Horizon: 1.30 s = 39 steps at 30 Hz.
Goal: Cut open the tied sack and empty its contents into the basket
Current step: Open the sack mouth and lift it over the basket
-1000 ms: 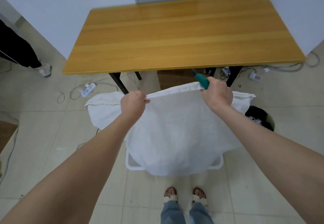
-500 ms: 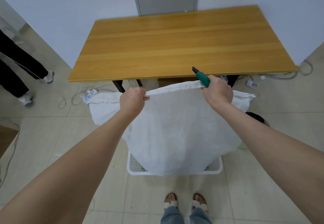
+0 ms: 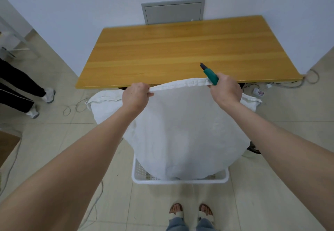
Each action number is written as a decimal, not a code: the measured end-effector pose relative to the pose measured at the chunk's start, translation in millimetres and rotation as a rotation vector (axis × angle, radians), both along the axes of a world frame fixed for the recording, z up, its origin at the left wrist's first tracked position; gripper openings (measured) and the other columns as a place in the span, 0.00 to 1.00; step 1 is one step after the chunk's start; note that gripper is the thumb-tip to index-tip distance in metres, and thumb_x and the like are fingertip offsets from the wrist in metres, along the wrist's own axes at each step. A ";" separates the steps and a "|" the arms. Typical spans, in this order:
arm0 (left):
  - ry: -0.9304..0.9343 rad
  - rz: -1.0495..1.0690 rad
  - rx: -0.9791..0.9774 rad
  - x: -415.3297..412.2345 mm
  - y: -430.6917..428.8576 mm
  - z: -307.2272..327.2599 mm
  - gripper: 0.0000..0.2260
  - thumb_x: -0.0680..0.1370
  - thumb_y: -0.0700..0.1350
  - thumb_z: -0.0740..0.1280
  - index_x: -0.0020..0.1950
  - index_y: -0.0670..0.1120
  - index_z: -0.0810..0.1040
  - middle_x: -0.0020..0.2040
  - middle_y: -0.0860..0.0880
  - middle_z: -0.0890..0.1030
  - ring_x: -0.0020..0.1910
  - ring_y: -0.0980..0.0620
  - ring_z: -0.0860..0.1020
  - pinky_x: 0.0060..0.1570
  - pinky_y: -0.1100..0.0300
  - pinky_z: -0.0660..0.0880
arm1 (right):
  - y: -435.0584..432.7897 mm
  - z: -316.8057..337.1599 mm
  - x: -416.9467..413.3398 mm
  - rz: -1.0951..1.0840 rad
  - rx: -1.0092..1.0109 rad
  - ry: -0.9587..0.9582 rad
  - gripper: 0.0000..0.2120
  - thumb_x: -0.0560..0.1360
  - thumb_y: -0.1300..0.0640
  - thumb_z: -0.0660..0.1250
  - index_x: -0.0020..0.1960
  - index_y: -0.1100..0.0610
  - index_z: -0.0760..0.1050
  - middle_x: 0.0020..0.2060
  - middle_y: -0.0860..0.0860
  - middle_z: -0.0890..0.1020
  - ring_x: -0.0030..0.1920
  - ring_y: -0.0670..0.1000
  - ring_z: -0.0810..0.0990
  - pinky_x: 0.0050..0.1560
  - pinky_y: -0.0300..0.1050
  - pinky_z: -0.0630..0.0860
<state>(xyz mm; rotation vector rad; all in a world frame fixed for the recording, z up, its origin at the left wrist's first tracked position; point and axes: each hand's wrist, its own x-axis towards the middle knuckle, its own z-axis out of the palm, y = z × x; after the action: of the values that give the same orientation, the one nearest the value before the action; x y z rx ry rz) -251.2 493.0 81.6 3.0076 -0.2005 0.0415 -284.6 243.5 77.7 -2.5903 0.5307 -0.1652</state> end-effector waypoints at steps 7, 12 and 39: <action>0.070 -0.027 -0.036 8.6 6.5 -5.6 0.12 0.79 0.48 0.64 0.41 0.41 0.77 0.31 0.47 0.72 0.37 0.43 0.71 0.33 0.57 0.64 | -5.6 -8.6 3.9 0.035 0.024 0.008 0.08 0.76 0.54 0.67 0.55 0.54 0.75 0.43 0.56 0.80 0.41 0.58 0.75 0.39 0.46 0.69; 0.283 -0.005 -0.184 8.4 12.1 -30.4 0.12 0.78 0.49 0.65 0.36 0.45 0.74 0.30 0.49 0.69 0.39 0.45 0.70 0.34 0.58 0.63 | -5.5 -33.2 -4.4 0.100 0.070 0.116 0.14 0.75 0.44 0.67 0.55 0.50 0.73 0.43 0.52 0.78 0.45 0.57 0.77 0.38 0.45 0.69; 0.966 0.335 -0.556 12.1 9.5 -93.4 0.28 0.76 0.64 0.58 0.62 0.42 0.74 0.57 0.44 0.79 0.53 0.44 0.78 0.55 0.51 0.75 | 32.3 -135.6 -13.5 0.568 -0.090 0.493 0.39 0.66 0.38 0.72 0.72 0.45 0.60 0.65 0.48 0.75 0.58 0.53 0.76 0.48 0.47 0.73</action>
<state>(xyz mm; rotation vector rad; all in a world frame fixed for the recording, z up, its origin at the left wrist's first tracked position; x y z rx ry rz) -239.1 502.5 -11.9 2.1625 0.3502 -1.0792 -298.1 275.8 -57.9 -2.7513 -0.0763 0.6621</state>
